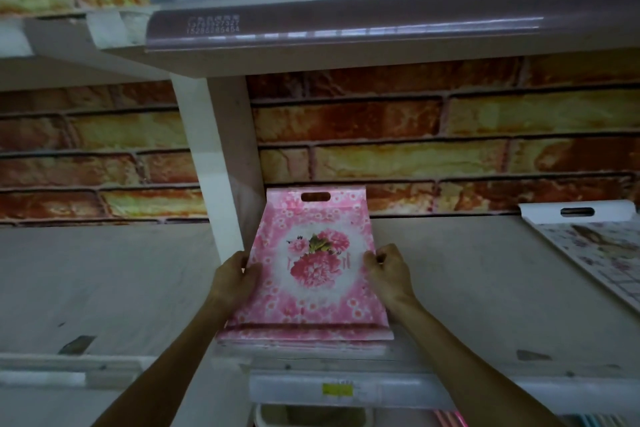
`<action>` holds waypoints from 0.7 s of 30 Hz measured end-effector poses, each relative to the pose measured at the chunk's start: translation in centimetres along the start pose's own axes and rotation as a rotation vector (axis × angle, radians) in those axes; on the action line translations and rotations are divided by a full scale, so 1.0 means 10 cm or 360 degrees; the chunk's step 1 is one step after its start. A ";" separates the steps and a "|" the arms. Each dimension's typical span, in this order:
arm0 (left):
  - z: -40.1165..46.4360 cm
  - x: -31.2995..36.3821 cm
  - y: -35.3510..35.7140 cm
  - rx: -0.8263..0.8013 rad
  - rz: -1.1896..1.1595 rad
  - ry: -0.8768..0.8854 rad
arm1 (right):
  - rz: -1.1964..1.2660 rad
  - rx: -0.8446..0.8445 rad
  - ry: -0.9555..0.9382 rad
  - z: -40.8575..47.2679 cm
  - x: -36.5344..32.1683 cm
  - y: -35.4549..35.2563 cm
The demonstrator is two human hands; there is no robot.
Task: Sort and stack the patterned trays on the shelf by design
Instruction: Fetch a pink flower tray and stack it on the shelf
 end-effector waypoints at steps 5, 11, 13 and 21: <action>0.12 -0.15 0.10 -0.0090 0.0183 0.0000 | -0.0308 -0.0036 -0.0023 0.04 0.12 0.08; 0.18 -0.26 0.16 -0.0138 0.0322 0.0044 | -0.0497 -0.0092 -0.0073 0.01 0.12 0.11; 0.18 -0.26 0.18 -0.0167 0.0343 0.0073 | -0.0589 -0.0112 -0.0130 0.01 0.09 0.12; 0.21 -0.31 0.23 -0.0247 0.0493 0.0078 | -0.0765 -0.0132 -0.0197 0.03 0.12 0.14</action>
Point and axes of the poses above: each hand's wrist, its own z-axis towards the middle knuckle, its own y-axis out of the palm, x = y × z, the point moved 7 cm from there along z, towards the middle knuckle, and after that the axes turned 4 degrees about -z, right-handed, at the moved point
